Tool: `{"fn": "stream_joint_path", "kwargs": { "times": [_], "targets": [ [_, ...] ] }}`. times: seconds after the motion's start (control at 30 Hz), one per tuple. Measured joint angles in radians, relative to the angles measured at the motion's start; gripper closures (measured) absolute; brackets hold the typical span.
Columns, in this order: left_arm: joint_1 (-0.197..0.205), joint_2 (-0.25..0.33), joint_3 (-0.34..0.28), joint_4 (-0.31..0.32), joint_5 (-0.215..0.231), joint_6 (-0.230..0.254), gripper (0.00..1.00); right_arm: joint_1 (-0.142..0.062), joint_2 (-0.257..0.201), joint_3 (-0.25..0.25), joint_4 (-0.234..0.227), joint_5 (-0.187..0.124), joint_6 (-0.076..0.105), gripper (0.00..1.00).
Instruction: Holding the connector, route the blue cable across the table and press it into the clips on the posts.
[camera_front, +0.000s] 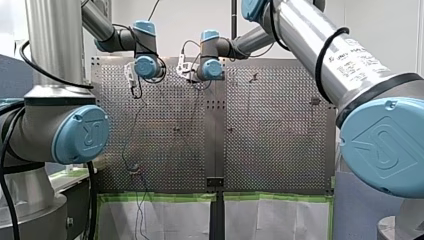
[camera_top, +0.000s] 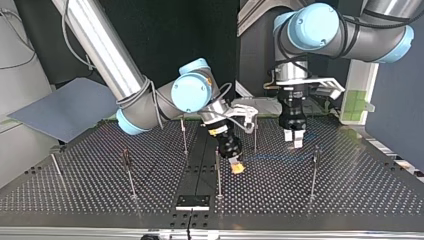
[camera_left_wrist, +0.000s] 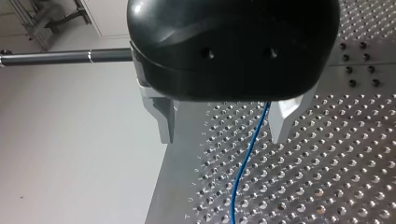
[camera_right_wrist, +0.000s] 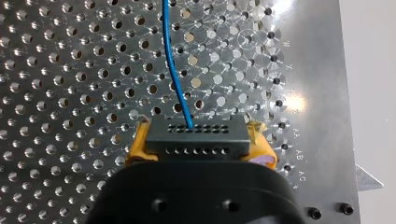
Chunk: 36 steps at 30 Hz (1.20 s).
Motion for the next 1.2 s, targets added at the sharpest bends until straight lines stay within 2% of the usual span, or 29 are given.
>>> {"fn": "stream_joint_path", "kwargs": {
  "times": [0.27, 0.63, 0.9, 1.07, 1.2],
  "targets": [
    [0.004, -0.062, 0.053, -0.013, -0.001, 0.001, 0.01, 0.000, 0.000, 0.000, 0.002, 0.000, 0.001, 1.00],
    [0.024, -0.148, 0.130, 0.011, -0.023, 0.010, 0.01, -0.001, 0.000, -0.001, 0.005, 0.000, -0.001, 1.00],
    [0.051, -0.204, 0.186, 0.009, -0.005, 0.008, 0.01, 0.000, 0.001, -0.001, 0.006, 0.000, -0.003, 1.00],
    [0.086, -0.214, 0.195, -0.003, 0.013, 0.002, 0.01, -0.001, 0.001, -0.002, 0.005, 0.000, -0.005, 1.00],
    [0.093, -0.215, 0.195, -0.009, 0.022, 0.002, 0.01, -0.001, 0.001, -0.002, 0.005, 0.000, -0.005, 1.00]
  ]
}}
